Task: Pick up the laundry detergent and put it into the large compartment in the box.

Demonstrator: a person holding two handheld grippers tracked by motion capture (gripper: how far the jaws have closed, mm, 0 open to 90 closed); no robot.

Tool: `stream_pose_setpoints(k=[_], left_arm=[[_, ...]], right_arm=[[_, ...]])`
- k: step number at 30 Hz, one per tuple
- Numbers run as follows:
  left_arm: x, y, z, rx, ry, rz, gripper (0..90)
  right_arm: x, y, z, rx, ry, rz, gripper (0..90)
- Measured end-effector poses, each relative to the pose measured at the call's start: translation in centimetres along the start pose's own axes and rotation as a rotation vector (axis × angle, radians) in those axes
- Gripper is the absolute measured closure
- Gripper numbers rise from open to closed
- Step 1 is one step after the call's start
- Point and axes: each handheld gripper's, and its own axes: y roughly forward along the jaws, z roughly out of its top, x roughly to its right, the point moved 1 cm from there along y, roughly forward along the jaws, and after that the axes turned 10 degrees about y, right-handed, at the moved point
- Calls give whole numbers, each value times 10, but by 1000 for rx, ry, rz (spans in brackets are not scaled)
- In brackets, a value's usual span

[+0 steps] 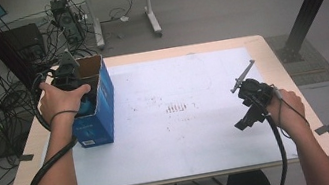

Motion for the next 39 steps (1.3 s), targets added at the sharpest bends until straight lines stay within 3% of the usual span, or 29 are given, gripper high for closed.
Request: stream_pose_setpoints(k=[39], left_arm=[[0, 0, -1, 1, -14, 1, 377]], right_arm=[[1, -1, -2, 5, 5, 0, 36]])
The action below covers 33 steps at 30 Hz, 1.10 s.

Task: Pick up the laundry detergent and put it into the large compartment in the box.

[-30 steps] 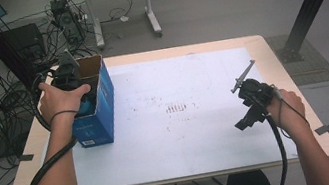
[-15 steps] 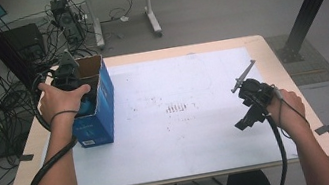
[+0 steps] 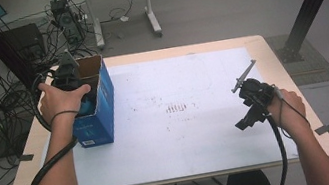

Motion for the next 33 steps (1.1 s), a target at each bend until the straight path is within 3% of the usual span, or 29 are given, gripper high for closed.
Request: stream_pose_setpoints(k=[33], left_arm=[[-1, 0, -1, 1, 0, -5, 375]], right_arm=[[-1, 1, 2, -2, -5, -1, 36]])
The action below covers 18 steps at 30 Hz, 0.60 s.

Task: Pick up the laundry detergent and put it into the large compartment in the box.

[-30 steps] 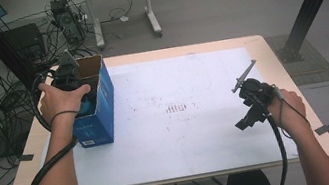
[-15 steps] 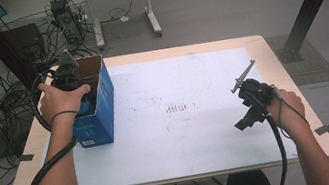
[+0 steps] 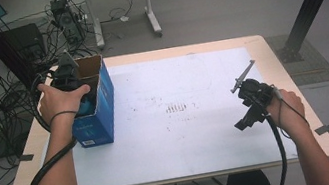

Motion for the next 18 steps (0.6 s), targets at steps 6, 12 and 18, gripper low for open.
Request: stream_pose_setpoints(k=[6, 12, 18], left_arm=[[1, 0, 0, 2, 3, 6, 373], [2, 0, 0, 0, -4, 4, 357], [0, -3, -2, -2, -5, 6, 342]], right_arm=[[-1, 1, 0, 4, 2, 5, 36], [0, 0, -1, 3, 3, 7, 36], [0, 0, -1, 4, 4, 9, 37]])
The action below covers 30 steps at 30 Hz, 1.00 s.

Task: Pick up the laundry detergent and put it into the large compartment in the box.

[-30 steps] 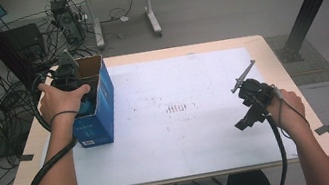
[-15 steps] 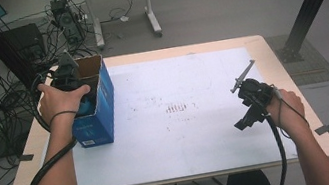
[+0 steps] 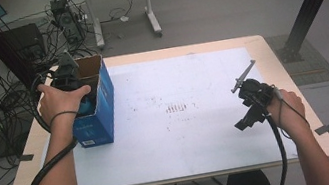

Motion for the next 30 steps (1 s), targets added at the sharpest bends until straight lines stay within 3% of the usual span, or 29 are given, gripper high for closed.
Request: stream_pose_setpoints(k=[18, 23, 30], left_arm=[[5, -21, 1, 12, 16, 11, 299], [7, -29, 2, 15, 22, 43, 277], [12, -44, 3, 31, 39, 46, 243]], right_arm=[[-2, -2, 0, 5, -4, -5, 37], [-2, -2, 1, 9, -8, -7, 36], [-2, -2, 1, 11, -7, -6, 37]])
